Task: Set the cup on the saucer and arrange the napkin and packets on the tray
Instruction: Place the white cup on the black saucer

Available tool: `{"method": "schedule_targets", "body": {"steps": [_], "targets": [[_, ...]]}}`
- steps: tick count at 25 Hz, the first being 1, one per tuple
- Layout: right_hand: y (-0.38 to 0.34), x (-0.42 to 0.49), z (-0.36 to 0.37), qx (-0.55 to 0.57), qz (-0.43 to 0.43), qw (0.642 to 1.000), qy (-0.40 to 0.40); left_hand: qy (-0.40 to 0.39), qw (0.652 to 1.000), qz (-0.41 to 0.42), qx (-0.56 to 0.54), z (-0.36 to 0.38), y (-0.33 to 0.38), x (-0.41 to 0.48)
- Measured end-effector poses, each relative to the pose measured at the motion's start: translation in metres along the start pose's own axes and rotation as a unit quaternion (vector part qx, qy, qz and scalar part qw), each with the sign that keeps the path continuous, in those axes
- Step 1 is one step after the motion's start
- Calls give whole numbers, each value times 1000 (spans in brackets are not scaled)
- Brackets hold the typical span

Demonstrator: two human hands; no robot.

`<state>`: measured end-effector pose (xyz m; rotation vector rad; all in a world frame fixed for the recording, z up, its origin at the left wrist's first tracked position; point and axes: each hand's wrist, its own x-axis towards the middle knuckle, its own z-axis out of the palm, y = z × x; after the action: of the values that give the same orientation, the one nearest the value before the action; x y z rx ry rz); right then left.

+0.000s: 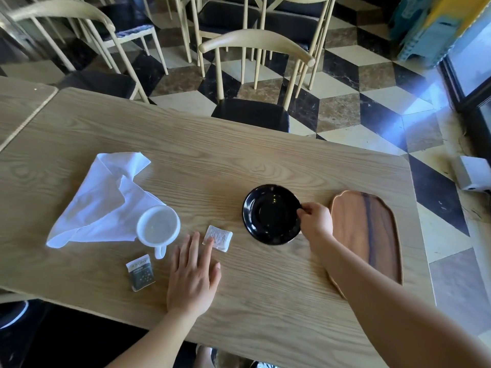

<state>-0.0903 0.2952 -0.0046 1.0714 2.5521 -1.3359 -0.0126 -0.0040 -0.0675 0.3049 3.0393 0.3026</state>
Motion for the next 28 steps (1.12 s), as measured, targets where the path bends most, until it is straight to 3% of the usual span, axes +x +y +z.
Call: {"method": "schedule_targets", "body": {"steps": [17, 26, 28], "targets": [[-21, 49, 4, 12, 48, 997, 61, 23, 1000, 3, -15, -1, -1, -1], [-17, 56, -4, -68, 31, 996, 43, 24, 1000, 2, -18, -1, -1, -2], [-20, 49, -6, -109, -8, 992, 67, 20, 1000, -3, -18, -4, 0, -2]]}}
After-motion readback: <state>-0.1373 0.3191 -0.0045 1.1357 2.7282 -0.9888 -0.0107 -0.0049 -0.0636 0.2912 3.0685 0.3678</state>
